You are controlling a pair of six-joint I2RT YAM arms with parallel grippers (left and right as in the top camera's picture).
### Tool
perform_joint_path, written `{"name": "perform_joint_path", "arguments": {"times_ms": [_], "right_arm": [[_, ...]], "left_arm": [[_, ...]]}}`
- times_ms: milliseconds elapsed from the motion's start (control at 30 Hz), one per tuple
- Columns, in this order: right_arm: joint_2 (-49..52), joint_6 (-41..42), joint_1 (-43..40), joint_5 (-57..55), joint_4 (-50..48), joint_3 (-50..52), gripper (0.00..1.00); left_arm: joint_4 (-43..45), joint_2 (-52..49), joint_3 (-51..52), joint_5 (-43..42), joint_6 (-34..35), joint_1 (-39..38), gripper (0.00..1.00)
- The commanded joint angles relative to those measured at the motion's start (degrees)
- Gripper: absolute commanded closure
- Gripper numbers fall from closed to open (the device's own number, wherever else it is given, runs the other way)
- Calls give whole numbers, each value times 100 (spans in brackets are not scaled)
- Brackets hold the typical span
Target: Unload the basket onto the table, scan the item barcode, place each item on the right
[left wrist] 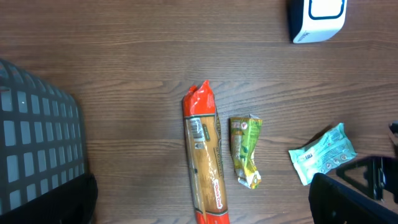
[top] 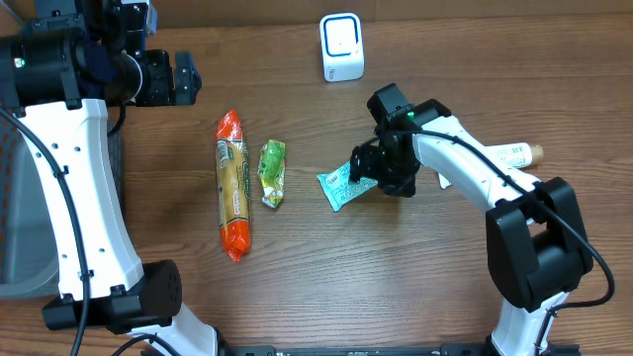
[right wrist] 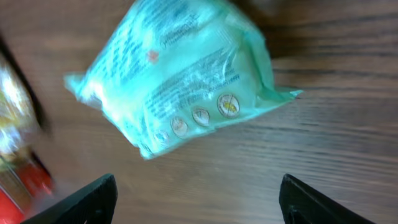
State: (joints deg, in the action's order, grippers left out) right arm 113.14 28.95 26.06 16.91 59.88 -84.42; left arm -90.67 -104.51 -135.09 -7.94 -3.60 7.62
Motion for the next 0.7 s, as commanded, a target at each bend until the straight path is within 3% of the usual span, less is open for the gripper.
{"name": "perform_joint_path", "arguments": {"times_ms": [0,100,300,500,667], "right_arm": [[-96,-2208,-195,44,76,-514,17],[-94,-2669,-291,-472,-361,-599,17],[313,-3484,-566,-173,-890,-599,19],[667,-3941,-1147,1569,-863,-599,21],[922,-4146,-1456,2124,-863,-599,21]], "left_arm": [[4,74,-92,-46,-114,26,0],[4,74,-92,-46,-114,28,0],[4,74,-92,-46,-114,26,0],[4,74,-92,-46,-114,26,0],[4,74,-92,-46,-114,28,0]]}}
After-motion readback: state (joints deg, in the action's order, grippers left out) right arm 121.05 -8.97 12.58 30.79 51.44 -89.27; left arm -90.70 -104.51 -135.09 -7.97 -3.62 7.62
